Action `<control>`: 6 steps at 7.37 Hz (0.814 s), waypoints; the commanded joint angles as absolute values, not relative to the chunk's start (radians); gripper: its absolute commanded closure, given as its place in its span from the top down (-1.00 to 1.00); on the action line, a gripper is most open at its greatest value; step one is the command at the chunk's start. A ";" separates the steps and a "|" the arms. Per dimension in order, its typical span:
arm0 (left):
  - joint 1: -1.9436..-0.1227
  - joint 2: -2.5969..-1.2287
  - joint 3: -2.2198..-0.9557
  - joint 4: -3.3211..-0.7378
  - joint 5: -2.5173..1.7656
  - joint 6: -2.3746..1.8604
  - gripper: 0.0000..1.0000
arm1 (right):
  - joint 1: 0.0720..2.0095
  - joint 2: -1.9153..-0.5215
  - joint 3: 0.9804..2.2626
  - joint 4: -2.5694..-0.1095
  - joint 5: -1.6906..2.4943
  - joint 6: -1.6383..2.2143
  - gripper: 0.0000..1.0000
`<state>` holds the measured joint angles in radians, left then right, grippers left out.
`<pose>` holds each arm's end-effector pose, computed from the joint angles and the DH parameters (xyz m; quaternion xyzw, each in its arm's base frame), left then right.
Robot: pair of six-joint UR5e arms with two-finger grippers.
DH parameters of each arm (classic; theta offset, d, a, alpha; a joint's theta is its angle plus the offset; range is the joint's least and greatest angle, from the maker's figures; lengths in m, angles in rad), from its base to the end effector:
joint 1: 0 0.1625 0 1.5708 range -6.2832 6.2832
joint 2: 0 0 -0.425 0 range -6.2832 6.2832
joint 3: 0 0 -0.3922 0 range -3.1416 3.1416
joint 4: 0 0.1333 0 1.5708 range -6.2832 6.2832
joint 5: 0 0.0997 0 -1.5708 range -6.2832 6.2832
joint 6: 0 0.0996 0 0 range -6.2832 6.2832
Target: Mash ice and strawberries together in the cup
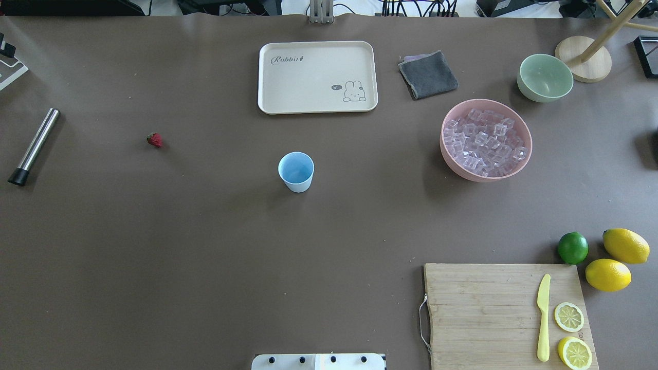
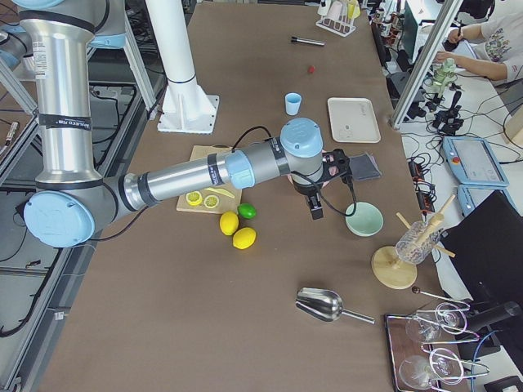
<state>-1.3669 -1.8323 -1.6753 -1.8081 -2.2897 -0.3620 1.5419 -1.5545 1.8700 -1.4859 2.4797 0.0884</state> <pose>0.0553 -0.6020 0.4378 0.1733 0.4002 0.0336 0.8993 0.0404 -0.4968 0.4833 0.1532 -0.4399 -0.0611 0.8828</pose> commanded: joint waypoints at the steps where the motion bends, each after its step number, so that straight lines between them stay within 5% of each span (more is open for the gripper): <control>1: -1.365 -1.794 -1.666 -1.810 -2.301 -0.350 0.96 | 1.542 -1.536 1.865 -1.486 2.473 0.109 0.98; 6: -1.354 -1.772 -1.534 -1.816 -2.303 -0.351 0.96 | 1.525 -1.490 1.848 -1.491 2.450 0.110 0.98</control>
<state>-1.3534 -1.7744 -1.5548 -1.8122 -2.3015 -0.3497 1.5339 -1.5096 1.8517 -1.4874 2.4523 0.1093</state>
